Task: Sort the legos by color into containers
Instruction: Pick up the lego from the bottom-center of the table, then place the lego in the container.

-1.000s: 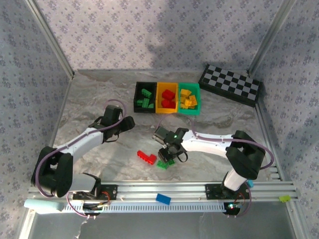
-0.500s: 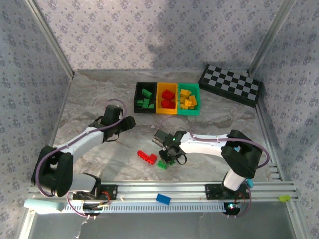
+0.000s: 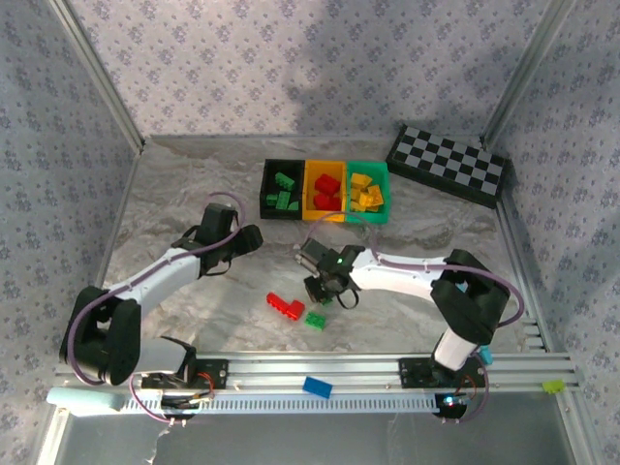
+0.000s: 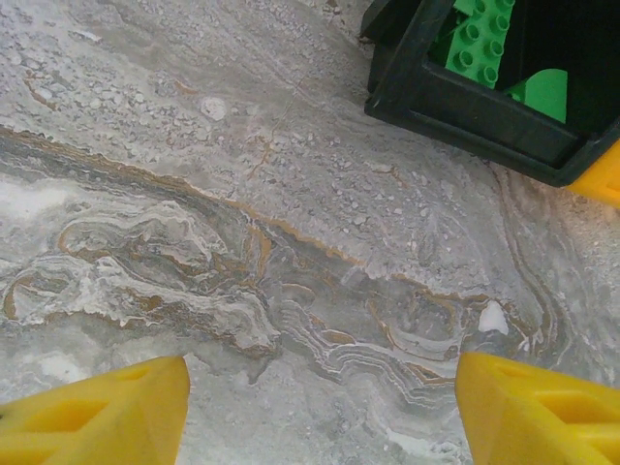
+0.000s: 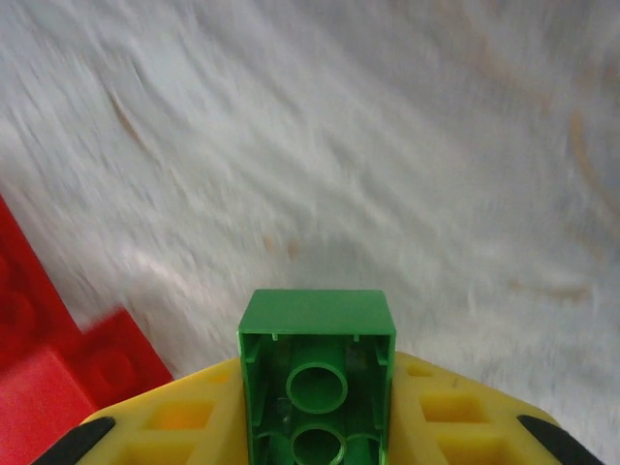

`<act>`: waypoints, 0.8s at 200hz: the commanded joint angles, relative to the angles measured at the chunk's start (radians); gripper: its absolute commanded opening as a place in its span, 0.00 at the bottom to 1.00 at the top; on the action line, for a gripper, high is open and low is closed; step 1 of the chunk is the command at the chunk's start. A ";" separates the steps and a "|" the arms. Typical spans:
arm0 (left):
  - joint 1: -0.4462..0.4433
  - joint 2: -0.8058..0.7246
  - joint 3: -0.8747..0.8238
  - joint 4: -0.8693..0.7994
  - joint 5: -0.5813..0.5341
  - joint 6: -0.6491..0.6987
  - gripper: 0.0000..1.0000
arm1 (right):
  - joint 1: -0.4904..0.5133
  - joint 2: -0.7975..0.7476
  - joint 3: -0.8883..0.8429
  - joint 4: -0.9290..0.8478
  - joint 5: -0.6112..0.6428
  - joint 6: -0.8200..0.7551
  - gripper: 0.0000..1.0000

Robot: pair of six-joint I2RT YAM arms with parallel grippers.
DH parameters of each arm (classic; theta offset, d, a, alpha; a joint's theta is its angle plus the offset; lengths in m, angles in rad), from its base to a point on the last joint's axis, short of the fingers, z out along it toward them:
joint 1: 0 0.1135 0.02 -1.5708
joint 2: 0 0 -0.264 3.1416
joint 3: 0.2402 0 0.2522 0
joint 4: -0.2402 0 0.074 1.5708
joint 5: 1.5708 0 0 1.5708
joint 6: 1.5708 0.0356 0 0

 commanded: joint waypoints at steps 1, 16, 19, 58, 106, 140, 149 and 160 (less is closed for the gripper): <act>0.002 -0.052 0.008 -0.023 -0.010 -0.012 0.73 | -0.040 0.046 0.083 0.081 -0.039 -0.046 0.32; 0.002 -0.083 -0.005 -0.036 -0.013 -0.013 0.73 | -0.063 0.085 0.154 0.081 -0.039 -0.087 0.26; 0.002 -0.090 -0.009 -0.039 -0.016 -0.015 0.73 | -0.069 0.095 0.183 0.079 -0.041 -0.097 0.25; 0.002 -0.185 -0.033 -0.114 -0.037 -0.022 0.73 | -0.158 0.202 0.384 0.108 -0.041 -0.177 0.22; 0.004 -0.271 -0.057 -0.188 -0.043 -0.035 0.73 | -0.272 0.461 0.787 0.044 -0.120 -0.187 0.25; 0.002 -0.315 -0.082 -0.206 -0.036 -0.053 0.73 | -0.303 0.684 1.104 -0.040 -0.145 -0.183 0.31; 0.002 -0.328 -0.089 -0.207 -0.038 -0.054 0.73 | -0.306 0.742 1.190 -0.061 -0.145 -0.180 0.35; 0.004 -0.342 -0.096 -0.207 -0.043 -0.056 0.73 | -0.311 0.808 1.301 -0.091 -0.148 -0.178 0.40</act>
